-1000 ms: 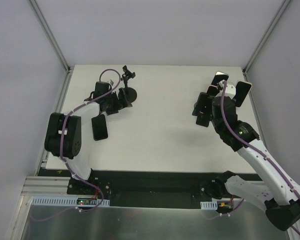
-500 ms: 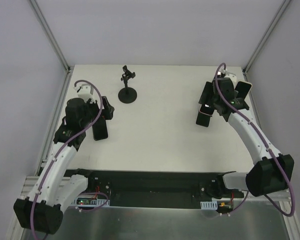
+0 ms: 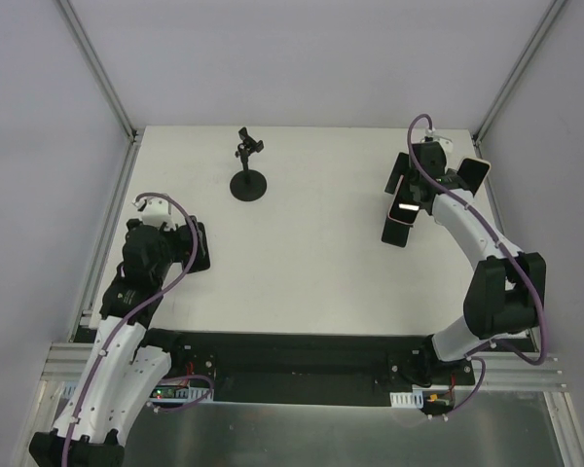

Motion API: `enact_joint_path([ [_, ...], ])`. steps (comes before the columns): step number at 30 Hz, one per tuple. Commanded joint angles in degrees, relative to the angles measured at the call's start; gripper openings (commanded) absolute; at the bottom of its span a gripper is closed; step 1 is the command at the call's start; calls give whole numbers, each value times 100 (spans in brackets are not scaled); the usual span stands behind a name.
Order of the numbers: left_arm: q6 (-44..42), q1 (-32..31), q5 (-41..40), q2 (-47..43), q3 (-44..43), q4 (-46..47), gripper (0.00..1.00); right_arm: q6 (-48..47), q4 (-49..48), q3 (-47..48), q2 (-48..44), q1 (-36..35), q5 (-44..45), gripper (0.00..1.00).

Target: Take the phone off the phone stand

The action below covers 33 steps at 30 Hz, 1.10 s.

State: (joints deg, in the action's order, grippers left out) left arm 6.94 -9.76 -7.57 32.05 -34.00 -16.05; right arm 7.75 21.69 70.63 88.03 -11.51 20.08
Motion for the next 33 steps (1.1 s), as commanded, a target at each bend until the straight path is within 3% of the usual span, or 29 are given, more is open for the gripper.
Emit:
enact_joint_path([
  [1, -290, 44, -105, 231, -116, 208, 99, -72, -288, 302, 188, 78, 145, 96],
  [12, -255, 44, 142, 258, -98, 278, 99, -221, -710, -40, 303, 184, -399, 99],
  [20, -228, 35, 291, 258, -72, 313, 99, -370, -877, -321, 215, 228, -513, 89],
  [27, -219, 35, 362, 231, -63, 322, 99, -537, -1027, -497, 109, 263, -566, 76],
  [33, -219, 18, 537, 222, -54, 366, 99, -695, -1027, -585, -180, 263, -645, 52],
])
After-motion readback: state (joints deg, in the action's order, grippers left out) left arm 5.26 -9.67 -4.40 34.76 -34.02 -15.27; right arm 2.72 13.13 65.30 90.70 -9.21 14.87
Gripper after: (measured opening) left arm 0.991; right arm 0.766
